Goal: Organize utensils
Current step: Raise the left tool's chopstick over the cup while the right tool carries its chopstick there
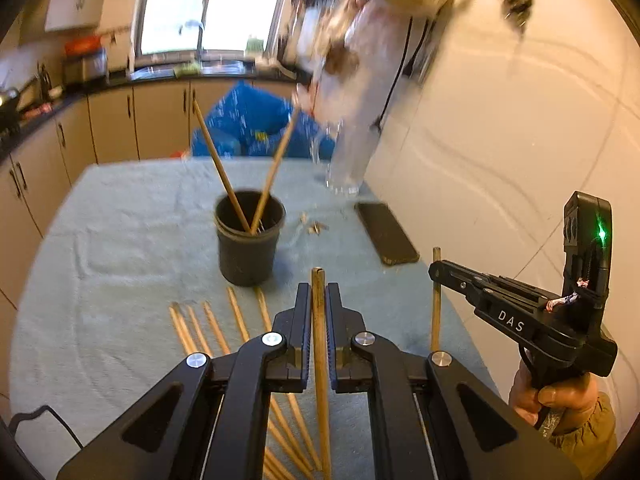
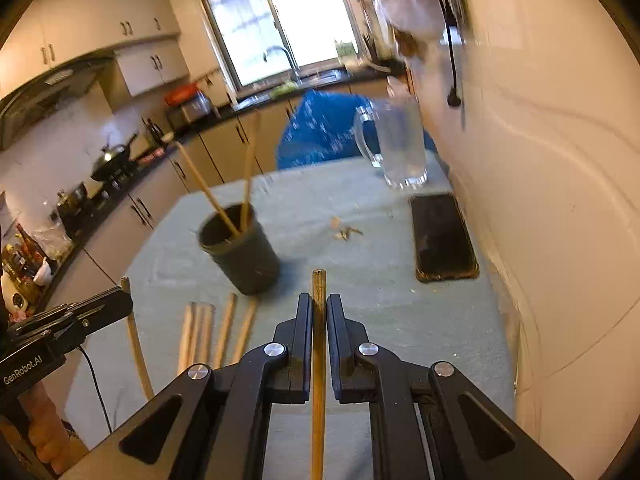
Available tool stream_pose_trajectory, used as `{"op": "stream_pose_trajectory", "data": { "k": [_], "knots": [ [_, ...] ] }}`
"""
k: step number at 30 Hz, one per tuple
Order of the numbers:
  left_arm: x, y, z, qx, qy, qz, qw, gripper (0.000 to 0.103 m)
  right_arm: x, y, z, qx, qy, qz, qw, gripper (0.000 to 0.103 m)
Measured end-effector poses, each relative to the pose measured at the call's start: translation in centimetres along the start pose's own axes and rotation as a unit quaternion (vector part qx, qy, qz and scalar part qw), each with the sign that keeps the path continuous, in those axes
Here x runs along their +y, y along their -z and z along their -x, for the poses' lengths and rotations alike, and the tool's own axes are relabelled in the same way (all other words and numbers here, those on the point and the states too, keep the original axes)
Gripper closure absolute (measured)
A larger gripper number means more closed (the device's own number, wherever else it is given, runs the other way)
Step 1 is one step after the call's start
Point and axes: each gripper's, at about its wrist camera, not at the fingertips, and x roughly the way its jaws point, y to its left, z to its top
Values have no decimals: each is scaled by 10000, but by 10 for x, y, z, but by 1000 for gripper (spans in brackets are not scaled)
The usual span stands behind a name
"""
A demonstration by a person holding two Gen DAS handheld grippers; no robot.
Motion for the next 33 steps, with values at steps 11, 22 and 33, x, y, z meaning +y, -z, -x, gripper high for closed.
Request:
{"op": "stream_pose_trajectory", "data": {
  "k": [11,22,33],
  "knots": [
    [11,0,59,-797,-48,16,9968,97,49,3,50,-688,-120,356,9969,96],
    [42,-33,79,-1199,-252,343,9919,97,63,-21,57,-1042,-193,374,9937,96],
    [55,-107,76,-1752,-728,276,9815,97,79,-93,55,-1527,-280,404,9870,96]
  ]
}}
